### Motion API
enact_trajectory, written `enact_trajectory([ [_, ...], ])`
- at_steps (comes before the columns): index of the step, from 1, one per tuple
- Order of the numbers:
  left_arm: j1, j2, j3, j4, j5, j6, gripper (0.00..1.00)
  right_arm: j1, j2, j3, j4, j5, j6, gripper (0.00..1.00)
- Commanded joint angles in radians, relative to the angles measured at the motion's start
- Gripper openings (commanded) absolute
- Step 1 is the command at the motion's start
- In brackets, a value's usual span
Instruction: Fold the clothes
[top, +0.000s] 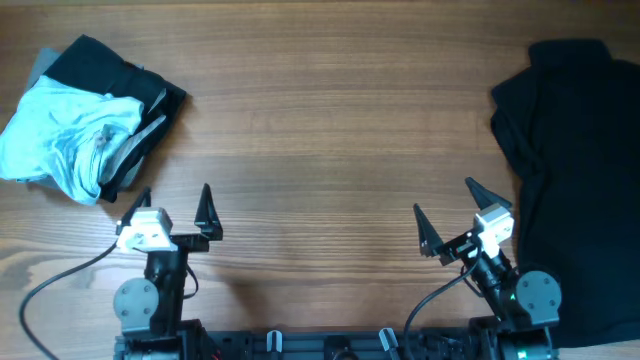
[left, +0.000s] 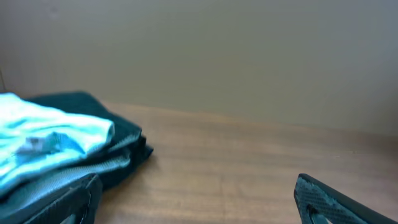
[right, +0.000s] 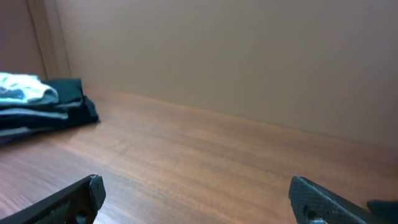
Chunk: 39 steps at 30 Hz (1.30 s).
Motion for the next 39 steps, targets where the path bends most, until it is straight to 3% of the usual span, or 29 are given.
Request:
enact_trajectory([
  [1,0.006,0.068,0.147,-0.046,-0.018,0.001,1.00,0.002,0.113,0.142,-0.098,0.023,0.021,1.00],
  [3,0.006,0.141,0.232,-0.104,-0.026,-0.002,1.00,0.002,0.222,0.245,-0.195,0.025,0.021,1.00],
  [8,0.006,0.518,0.601,-0.344,-0.042,-0.078,1.00,0.000,0.668,0.661,-0.476,0.047,0.019,1.00],
  [12,0.006,0.834,0.942,-0.629,-0.039,-0.078,1.00,0.000,1.046,1.049,-0.752,0.012,0.019,1.00],
  [17,0.006,1.098,1.242,-0.921,-0.040,-0.072,1.00,0.000,1.347,1.368,-0.997,0.017,-0.011,1.00],
  [20,0.006,1.173,1.296,-0.976,-0.007,-0.077,1.00,-0.027,1.444,1.435,-0.986,0.124,0.060,0.99],
  [22,0.006,1.193,1.296,-0.977,0.052,-0.078,1.00,-0.073,1.489,1.439,-0.946,0.298,0.185,1.00],
  [25,0.006,1.204,1.296,-0.977,0.097,-0.077,1.00,-0.173,1.573,1.439,-0.891,0.482,0.318,0.91],
  [28,0.006,1.204,1.296,-0.977,0.097,-0.077,1.00,-0.255,1.674,1.438,-0.839,0.493,0.338,0.81],
  [33,0.006,1.204,1.296,-0.973,0.097,-0.077,0.99,-0.299,1.855,1.439,-0.771,0.490,0.327,0.77],
  [37,0.006,1.204,1.296,-0.969,0.097,-0.077,0.98,-0.298,1.976,1.438,-0.733,0.423,0.303,0.58],
  [39,0.006,1.204,1.296,-0.969,0.097,-0.077,0.97,-0.298,2.012,1.438,-0.703,0.419,0.308,0.56],
])
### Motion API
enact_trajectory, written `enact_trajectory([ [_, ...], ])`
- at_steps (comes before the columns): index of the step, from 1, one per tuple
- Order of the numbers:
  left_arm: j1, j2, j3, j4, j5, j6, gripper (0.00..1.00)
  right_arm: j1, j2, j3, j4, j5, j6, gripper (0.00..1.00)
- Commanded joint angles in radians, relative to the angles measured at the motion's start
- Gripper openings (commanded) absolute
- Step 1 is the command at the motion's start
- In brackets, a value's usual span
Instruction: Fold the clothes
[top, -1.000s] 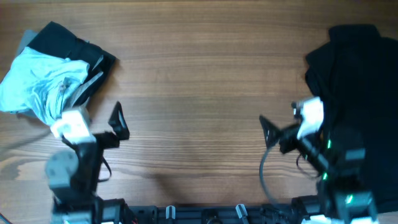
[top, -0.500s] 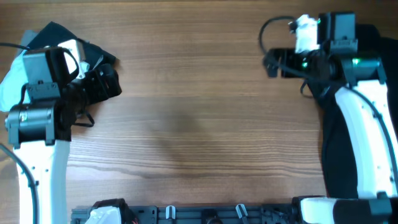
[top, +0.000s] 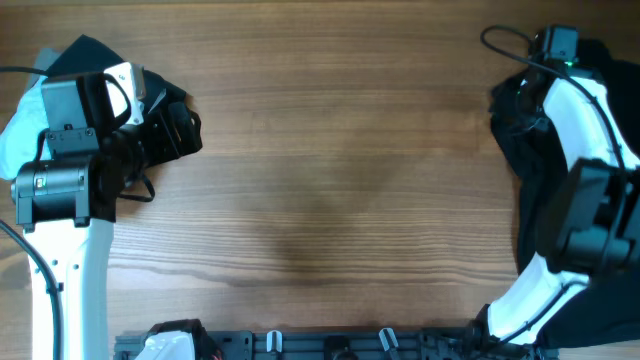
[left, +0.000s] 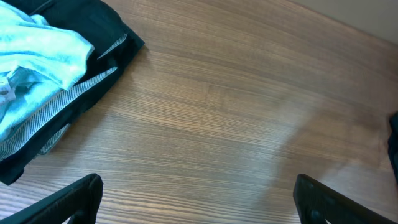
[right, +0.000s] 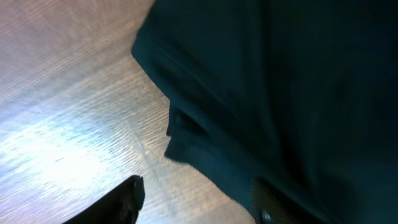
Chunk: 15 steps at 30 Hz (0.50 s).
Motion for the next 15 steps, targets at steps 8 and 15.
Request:
enact_trajectory([
  [8,0.005,0.000,0.023,0.016,0.016,-0.006,0.93,0.006,0.161,0.016,0.101,-0.112,0.054,0.30],
  [15,0.005,0.000,0.023,0.024,0.015,-0.005,0.90,0.076,0.148,0.016,0.078,-0.336,0.006,0.04],
])
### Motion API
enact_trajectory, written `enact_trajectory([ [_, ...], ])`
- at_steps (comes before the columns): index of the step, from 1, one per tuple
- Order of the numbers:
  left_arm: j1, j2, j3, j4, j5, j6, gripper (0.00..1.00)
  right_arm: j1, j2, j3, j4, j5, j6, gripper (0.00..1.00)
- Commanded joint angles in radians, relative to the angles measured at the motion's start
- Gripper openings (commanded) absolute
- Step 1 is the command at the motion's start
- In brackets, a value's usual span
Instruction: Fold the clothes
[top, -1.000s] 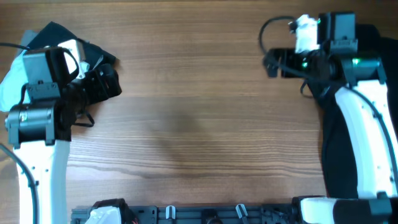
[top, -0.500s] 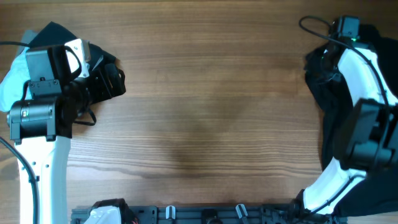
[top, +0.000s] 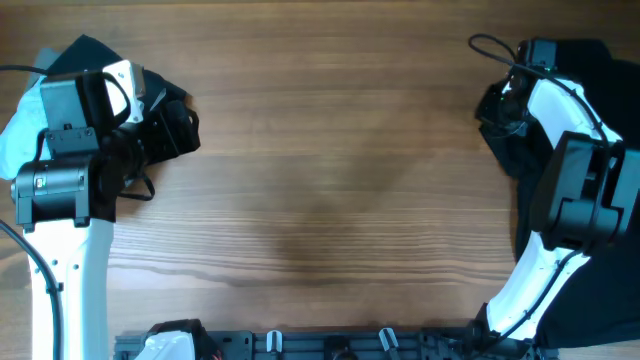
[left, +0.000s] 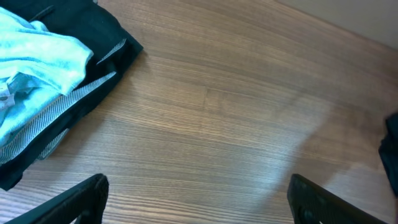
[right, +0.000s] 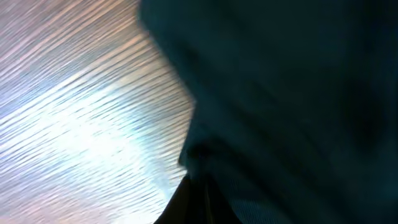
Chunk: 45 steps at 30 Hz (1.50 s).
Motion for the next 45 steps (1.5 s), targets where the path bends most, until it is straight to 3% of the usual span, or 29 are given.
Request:
enact_trajectory([
  [1,0.005,-0.001,0.023,0.011,0.013,-0.005,0.89,0.112,-0.002,0.016,-0.010,-0.245,-0.063,0.04],
  [3,0.005,-0.001,0.023,0.011,0.013,-0.005,0.87,0.212,-0.020,0.016,-0.011,-0.333,-0.092,0.04],
  [6,0.005,-0.005,0.023,0.009,0.012,-0.005,0.86,0.483,-0.036,0.016,0.004,-0.426,-0.088,0.04],
  [11,0.005,-0.025,0.023,0.010,-0.081,-0.002,0.92,0.850,-0.036,0.016,0.056,-0.412,-0.080,0.04],
  [13,0.005,-0.043,0.023,0.010,-0.125,-0.002,0.96,0.963,-0.036,0.016,0.055,-0.342,-0.080,0.49],
  [16,0.005,-0.057,0.023,0.015,-0.127,-0.002,0.99,1.042,-0.055,0.020,0.019,-0.205,-0.082,0.54],
  [21,-0.002,-0.050,0.023,0.047,-0.061,-0.002,0.99,0.978,-0.235,0.020,-0.059,-0.086,-0.069,0.57],
  [26,-0.095,0.051,0.023,0.129,0.085,-0.001,0.80,0.804,-0.479,0.020,-0.093,-0.045,-0.064,0.66],
  [33,-0.345,0.425,0.023,0.285,0.085,0.195,0.72,0.470,-0.612,0.019,-0.301,-0.042,0.001,0.70],
  [35,-0.382,0.511,0.023,0.385,0.085,0.204,0.59,0.404,-0.607,0.019,-0.373,-0.042,0.017,0.70],
  [38,-0.423,0.620,0.023,0.549,0.085,0.208,0.24,0.340,-0.605,0.010,-0.435,-0.042,0.034,0.70],
  [45,-0.441,0.836,0.023,0.779,0.061,0.208,0.08,0.305,-0.604,0.008,-0.476,-0.042,0.046,0.71],
])
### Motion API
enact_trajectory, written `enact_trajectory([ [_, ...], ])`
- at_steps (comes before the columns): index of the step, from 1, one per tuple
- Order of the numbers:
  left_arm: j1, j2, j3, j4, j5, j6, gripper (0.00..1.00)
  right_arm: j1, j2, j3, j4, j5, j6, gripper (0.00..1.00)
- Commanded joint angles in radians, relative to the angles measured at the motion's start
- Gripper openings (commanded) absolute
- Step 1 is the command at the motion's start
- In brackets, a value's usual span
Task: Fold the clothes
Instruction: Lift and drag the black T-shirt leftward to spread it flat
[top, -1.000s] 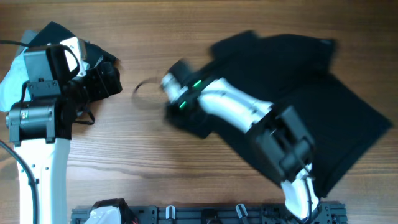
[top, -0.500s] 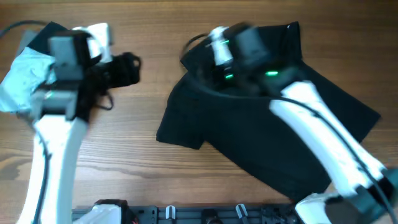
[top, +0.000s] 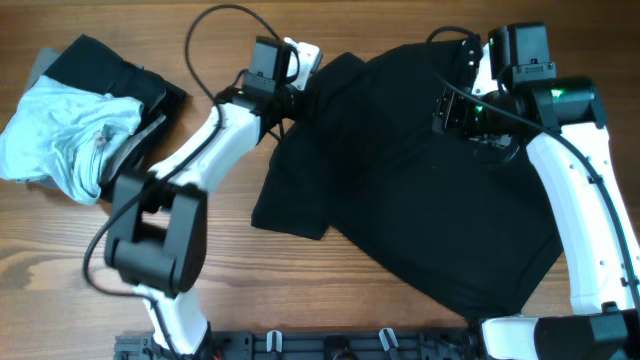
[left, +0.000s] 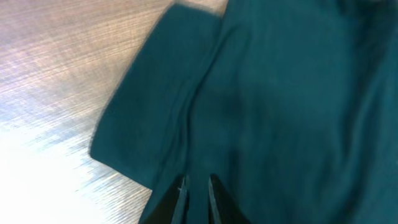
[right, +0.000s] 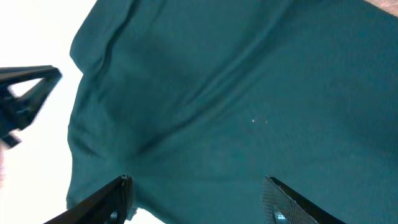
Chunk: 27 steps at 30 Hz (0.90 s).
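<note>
A black shirt (top: 400, 180) lies spread over the middle and right of the wooden table (top: 400, 30). My left gripper (top: 303, 88) is at the shirt's upper left corner. In the left wrist view its fingers (left: 196, 183) are nearly together, pinching a fold of the dark fabric (left: 267, 93). My right gripper (top: 455, 110) hovers over the shirt's upper right part. In the right wrist view it (right: 198, 182) stands wide open above the cloth (right: 249, 93), holding nothing.
A pile of clothes (top: 70, 140), a light blue garment on top of dark ones, sits at the far left. Bare wood shows between the pile and the shirt. The arm bases stand along the front edge (top: 320, 345).
The shirt was bunched at the right edge and now lies across the middle. My left gripper was open by the left pile and is now shut on the shirt. My right gripper has let go.
Both arms first rested open at the front edge, the shirt heaped at the right. Then my left arm was by the clothes pile and my right gripper open at the shirt's edge, then shut on it. Now the shirt lies mid-table, left gripper holding it.
</note>
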Motion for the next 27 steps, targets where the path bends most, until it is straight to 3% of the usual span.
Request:
enact_trajectory([
  [1,0.006,0.104,0.010,0.048,-0.024,0.015,0.07,-0.003,0.004,-0.006,-0.016,0.008,0.016,0.71],
  [5,0.024,0.182,0.010,0.058,-0.075,0.014,0.04,-0.003,0.004,-0.006,-0.017,0.026,0.017,0.72],
  [8,0.060,0.209,0.010,0.027,-0.240,-0.061,0.04,-0.003,0.015,-0.006,-0.017,0.034,0.016,0.75],
  [11,0.145,0.211,0.010,-0.058,-0.412,-0.178,0.14,-0.005,0.047,-0.007,-0.027,0.105,0.023,0.78],
  [16,0.290,0.208,0.010,-0.150,-0.357,-0.203,0.11,-0.067,0.129,-0.039,-0.029,0.182,0.143,0.79],
  [20,0.320,0.198,0.010,-0.205,-0.309,-0.201,0.14,-0.162,0.216,-0.075,0.008,0.182,0.140,0.78],
  [24,0.316,0.160,0.010,-0.250,-0.309,-0.195,0.23,-0.249,0.343,-0.075,0.059,0.182,0.133,0.71],
  [27,0.317,0.108,0.010,-0.274,-0.310,-0.195,0.51,-0.317,0.437,-0.075,0.103,0.178,0.133,0.65],
])
